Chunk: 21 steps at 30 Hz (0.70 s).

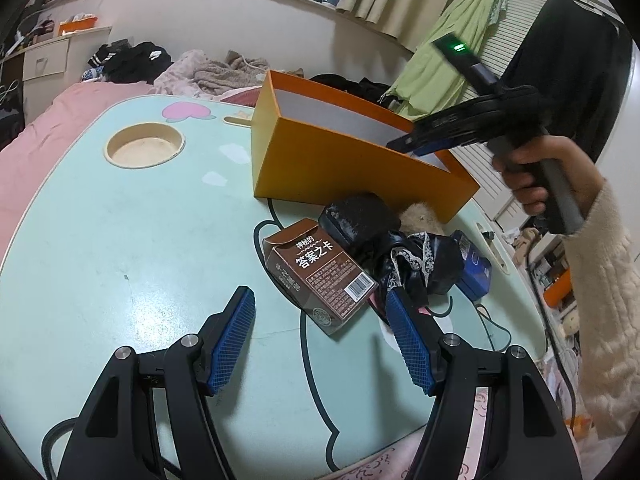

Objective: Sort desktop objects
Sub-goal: 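Reach into the orange box and grasp the green toy car with the right gripper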

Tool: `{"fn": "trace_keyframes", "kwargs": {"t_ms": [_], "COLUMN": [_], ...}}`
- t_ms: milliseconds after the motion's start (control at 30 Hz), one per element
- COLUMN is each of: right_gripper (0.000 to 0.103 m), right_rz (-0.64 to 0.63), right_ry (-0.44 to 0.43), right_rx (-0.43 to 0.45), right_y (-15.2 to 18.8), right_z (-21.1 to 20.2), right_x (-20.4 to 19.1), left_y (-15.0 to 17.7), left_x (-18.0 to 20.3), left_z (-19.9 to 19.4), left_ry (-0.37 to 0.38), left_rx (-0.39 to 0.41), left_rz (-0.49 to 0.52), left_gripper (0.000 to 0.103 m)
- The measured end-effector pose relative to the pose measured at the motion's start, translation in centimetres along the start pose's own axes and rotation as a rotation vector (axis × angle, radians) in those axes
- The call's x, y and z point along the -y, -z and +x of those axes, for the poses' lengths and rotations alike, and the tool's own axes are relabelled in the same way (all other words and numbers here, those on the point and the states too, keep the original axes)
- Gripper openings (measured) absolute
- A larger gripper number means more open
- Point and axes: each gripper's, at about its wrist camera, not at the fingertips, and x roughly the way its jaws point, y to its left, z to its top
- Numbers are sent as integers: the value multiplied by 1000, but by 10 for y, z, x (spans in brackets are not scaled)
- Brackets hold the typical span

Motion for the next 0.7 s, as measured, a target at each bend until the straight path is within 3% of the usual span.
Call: {"fn": "trace_keyframes", "kwargs": {"t_ms": [100,267,333,400,467,700], "right_gripper": [81,82,80,62,51,51], "right_rz": [5,-100,-119,-131,-120,-72], "right_ry": [-12,36,56,56,22,-13], "right_rx": [-10,-68,-66,-71,-67,-24], "right_y": [-5,-5,-3,-3,-5,-4], "right_z": [10,28,29,27,22,12], "right_x": [-1,-22,-25,-23,-18,-8], "left_y": [0,0,0,0,-1,-1], "left_x": [0,-1,-1,-1,-1,-2], "left_z": [0,0,0,-1,0,1], "left_ry": [3,3,2,6,6,11], "left_rx": [1,1,1,2,3,3], "left_rz": [-2,-2,-3,-6,-7,-9], "left_gripper": [69,69,69,69,69,69]}}
